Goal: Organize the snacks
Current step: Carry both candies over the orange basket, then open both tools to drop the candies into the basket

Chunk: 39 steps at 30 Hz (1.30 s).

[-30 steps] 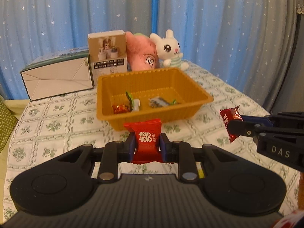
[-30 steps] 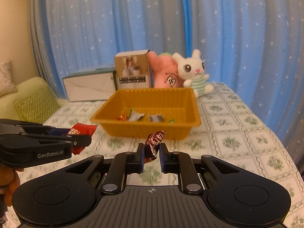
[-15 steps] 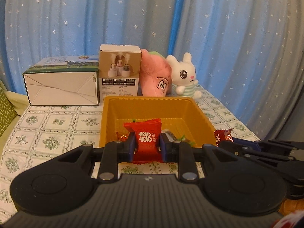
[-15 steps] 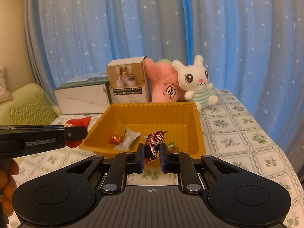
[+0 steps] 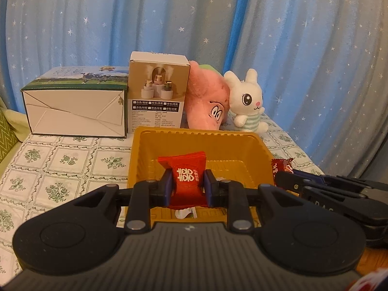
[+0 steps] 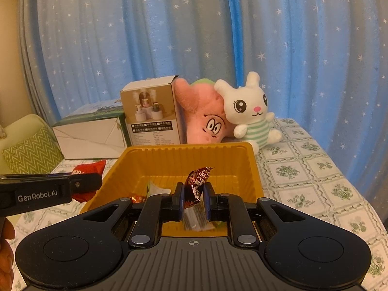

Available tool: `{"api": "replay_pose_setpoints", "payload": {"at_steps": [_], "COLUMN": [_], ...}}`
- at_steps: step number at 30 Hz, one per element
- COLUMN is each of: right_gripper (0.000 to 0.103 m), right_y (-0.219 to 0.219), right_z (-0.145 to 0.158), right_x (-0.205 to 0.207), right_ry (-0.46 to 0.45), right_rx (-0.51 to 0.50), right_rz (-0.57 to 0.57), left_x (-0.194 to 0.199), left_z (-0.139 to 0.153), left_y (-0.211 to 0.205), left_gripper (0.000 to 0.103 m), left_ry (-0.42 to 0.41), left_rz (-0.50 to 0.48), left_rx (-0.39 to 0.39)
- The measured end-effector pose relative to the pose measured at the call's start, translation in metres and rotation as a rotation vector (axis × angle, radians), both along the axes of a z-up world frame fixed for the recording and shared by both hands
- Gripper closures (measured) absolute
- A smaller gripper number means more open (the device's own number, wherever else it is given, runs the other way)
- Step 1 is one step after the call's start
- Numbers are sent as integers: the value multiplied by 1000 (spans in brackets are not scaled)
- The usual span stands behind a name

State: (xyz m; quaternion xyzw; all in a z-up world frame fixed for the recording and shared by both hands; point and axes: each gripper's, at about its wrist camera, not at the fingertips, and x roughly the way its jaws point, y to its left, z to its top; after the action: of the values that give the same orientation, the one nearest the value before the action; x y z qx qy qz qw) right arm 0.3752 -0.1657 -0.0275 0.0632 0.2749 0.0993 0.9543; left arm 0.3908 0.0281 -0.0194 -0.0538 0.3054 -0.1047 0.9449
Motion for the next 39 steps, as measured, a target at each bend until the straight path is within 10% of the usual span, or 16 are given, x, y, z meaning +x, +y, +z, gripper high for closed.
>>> {"api": "replay_pose_setpoints", "payload": {"at_steps": [16, 20, 39], "right_gripper": [87, 87, 86], "right_y": [3, 3, 2], "right_z": [-17, -20, -19], "right_x": [33, 36, 45], "right_ry": [27, 34, 27], "right_rx": [27, 34, 159], "right_rz": [-2, 1, 49], "left_x": [48, 52, 40], "left_z": [-26, -33, -26], "left_y": [10, 12, 18], "left_gripper": [78, 55, 34], "left_ry": [66, 94, 77], "left_rz": [22, 29, 37], "left_rx": [-23, -24, 59]}}
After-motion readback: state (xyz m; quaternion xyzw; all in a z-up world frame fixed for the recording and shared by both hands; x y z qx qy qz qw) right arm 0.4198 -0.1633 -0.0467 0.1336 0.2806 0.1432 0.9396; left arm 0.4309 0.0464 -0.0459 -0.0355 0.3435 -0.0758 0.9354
